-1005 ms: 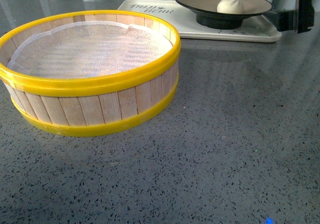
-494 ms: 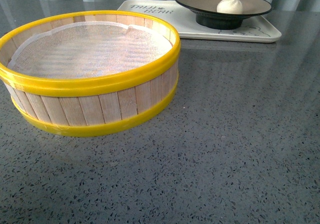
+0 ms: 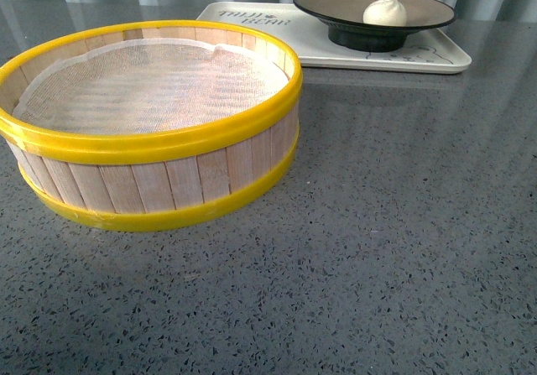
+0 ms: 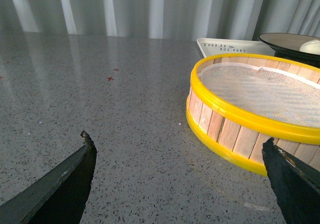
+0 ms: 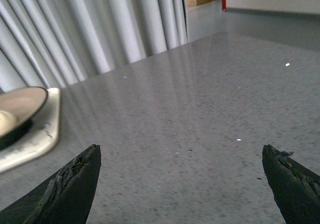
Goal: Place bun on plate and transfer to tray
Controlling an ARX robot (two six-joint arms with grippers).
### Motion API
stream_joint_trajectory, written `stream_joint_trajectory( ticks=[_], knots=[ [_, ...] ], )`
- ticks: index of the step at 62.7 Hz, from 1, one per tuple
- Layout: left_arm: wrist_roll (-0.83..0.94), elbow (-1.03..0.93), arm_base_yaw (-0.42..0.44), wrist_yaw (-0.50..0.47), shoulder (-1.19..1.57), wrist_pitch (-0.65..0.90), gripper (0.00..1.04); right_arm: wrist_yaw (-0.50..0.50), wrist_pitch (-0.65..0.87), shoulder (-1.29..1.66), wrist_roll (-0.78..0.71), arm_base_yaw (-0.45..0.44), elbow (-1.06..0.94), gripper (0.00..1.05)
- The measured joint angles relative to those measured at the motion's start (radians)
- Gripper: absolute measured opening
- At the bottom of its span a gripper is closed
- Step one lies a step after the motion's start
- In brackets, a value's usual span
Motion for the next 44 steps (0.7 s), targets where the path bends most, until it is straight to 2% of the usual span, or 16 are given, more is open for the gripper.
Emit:
stream_joint_trajectory(
  ticks=[3,5,7,15,22,26,33,44],
  knots=[
    [0.0,0.0,0.0,0.0,0.0,0.0,0.98,-0.148,0.007,-0.035,-0.059,-0.003,-0.043,0.79],
    [0.0,0.0,0.0,0.0,0.0,0.0,0.98,-0.208,0.007,-0.06,-0.076,0.006,-0.067,0.74],
    [0.0,0.0,0.0,0.0,0.0,0.0,0.98,-0.227,0.008,-0.085,-0.096,0.021,-0.09,0.69],
    [0.0,0.0,0.0,0.0,0.0,0.0,0.98,-0.203,0.063,-0.118,-0.126,0.072,-0.166,0.49],
    [0.0,0.0,0.0,0.0,0.0,0.0,0.98,-0.171,0.003,-0.178,-0.135,0.099,-0.192,0.31],
    [0.0,0.0,0.0,0.0,0.0,0.0,0.98,-0.093,-0.039,-0.23,-0.136,0.15,-0.193,0.2],
    [0.0,0.0,0.0,0.0,0.0,0.0,0.98,-0.092,-0.103,-0.308,-0.14,0.187,-0.194,0.02],
    [0.0,0.0,0.0,0.0,0.0,0.0,0.98,-0.086,-0.2,-0.41,-0.143,0.189,-0.197,0.02]
  ],
)
